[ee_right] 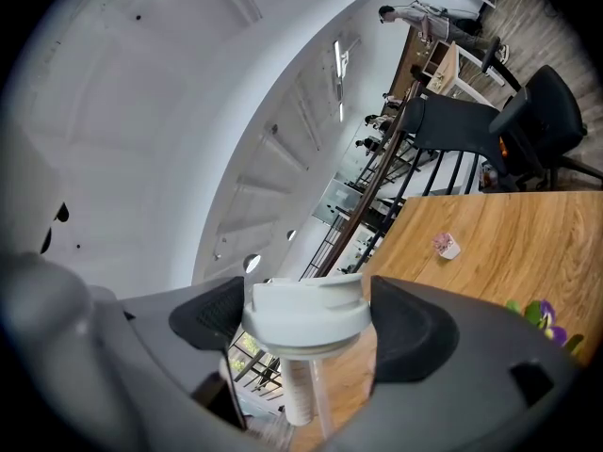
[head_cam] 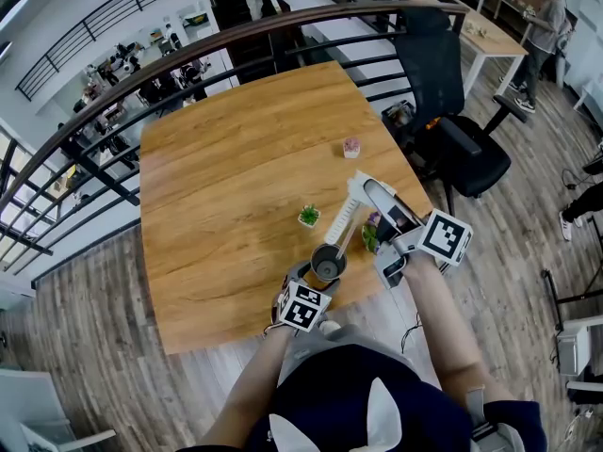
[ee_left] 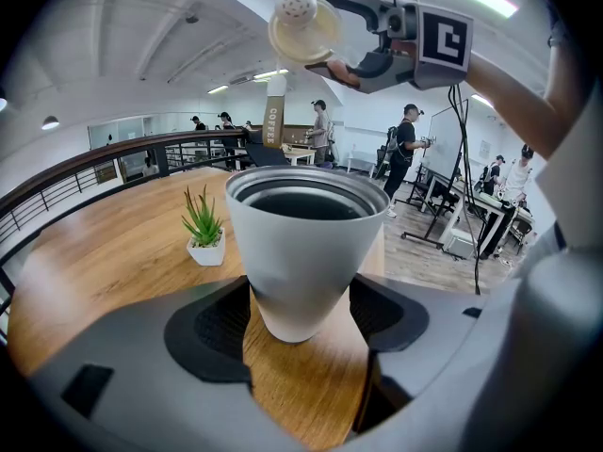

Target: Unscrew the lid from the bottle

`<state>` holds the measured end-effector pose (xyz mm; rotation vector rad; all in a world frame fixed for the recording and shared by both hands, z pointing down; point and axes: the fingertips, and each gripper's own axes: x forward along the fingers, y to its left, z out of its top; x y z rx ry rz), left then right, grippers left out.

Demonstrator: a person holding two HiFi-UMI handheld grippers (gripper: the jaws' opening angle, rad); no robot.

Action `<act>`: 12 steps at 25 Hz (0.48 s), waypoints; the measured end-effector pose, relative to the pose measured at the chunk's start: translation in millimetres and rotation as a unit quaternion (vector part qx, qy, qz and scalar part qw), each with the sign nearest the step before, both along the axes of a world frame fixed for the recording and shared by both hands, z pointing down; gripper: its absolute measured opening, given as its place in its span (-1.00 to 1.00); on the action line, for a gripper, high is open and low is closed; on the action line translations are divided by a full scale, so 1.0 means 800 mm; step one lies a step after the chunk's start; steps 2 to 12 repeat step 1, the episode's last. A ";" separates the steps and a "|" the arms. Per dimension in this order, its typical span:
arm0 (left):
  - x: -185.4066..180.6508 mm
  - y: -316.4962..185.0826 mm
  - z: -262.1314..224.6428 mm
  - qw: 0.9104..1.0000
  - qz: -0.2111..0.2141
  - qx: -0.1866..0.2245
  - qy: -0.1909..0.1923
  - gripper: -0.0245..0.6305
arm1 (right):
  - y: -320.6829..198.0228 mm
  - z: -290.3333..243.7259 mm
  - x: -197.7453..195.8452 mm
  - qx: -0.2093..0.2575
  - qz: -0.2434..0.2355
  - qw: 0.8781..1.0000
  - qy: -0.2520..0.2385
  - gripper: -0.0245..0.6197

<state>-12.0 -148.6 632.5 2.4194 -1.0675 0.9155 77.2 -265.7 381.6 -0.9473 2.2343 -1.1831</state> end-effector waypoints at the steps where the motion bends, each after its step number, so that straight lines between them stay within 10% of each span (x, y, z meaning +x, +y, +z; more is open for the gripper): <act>1: 0.000 0.000 0.000 1.000 0.000 0.001 0.000 0.09 | 0.000 0.000 0.000 0.000 0.000 1.000 0.001 0.38; 12: 0.000 0.000 0.000 1.000 0.000 0.001 0.000 0.09 | 0.000 0.000 0.000 0.000 0.000 1.000 0.001 0.38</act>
